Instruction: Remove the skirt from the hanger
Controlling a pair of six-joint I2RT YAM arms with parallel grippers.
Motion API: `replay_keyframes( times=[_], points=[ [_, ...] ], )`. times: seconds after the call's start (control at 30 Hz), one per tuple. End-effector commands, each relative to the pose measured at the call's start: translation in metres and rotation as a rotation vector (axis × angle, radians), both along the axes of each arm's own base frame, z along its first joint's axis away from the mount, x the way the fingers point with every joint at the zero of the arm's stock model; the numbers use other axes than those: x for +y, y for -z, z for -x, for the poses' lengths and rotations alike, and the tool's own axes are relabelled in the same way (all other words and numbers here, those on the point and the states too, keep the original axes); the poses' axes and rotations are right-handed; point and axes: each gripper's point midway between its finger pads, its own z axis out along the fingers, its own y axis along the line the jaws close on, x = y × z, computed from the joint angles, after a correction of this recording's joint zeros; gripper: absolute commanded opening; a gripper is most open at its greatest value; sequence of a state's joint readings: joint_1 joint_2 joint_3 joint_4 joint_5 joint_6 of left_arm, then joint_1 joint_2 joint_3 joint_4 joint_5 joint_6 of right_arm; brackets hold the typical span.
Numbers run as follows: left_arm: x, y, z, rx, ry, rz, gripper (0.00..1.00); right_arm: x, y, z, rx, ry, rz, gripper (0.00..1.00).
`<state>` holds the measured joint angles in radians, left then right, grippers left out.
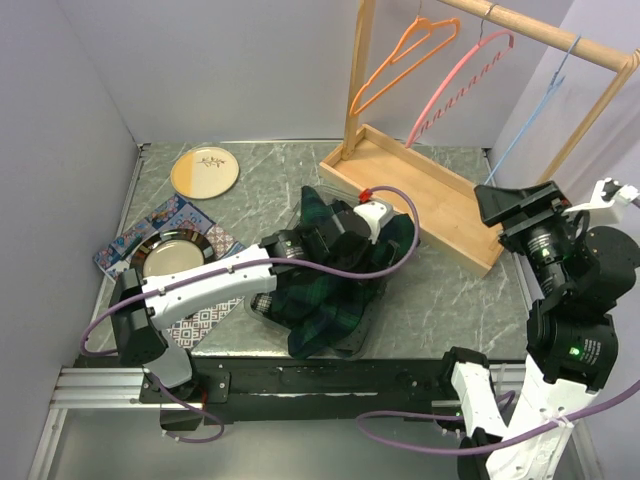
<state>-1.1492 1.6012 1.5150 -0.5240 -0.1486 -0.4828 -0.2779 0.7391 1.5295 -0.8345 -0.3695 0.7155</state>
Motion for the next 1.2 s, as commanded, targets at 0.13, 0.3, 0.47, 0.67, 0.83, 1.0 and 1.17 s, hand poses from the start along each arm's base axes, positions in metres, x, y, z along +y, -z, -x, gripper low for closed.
replay_keyframes(
  times=[0.13,0.3,0.47,0.67,0.83,1.0,1.17],
  points=[
    [0.038,-0.032,-0.012,-0.100,-0.030,-0.047,0.97,0.021,0.047,0.007,0.085,-0.115,-0.043,0.72],
    [0.043,-0.014,-0.005,-0.026,0.018,-0.052,0.97,0.020,0.052,0.017,0.081,-0.090,-0.034,0.72],
    [0.044,0.032,0.021,0.081,0.073,-0.023,0.85,0.024,0.038,0.029,0.047,-0.099,-0.026,0.69],
    [0.044,0.099,0.063,0.164,0.161,-0.010,0.83,0.041,0.049,0.039,0.063,-0.197,-0.031,0.54],
    [0.035,0.108,0.079,0.149,0.236,0.006,0.84,0.047,0.076,0.027,0.152,-0.273,-0.015,0.51],
    [0.031,0.101,0.087,0.111,0.302,0.042,0.86,0.055,0.110,-0.005,0.290,-0.338,0.019,0.56],
    [0.031,0.101,0.094,0.083,0.354,0.057,0.89,0.103,0.124,-0.034,0.286,-0.462,0.027,0.63]
  ],
)
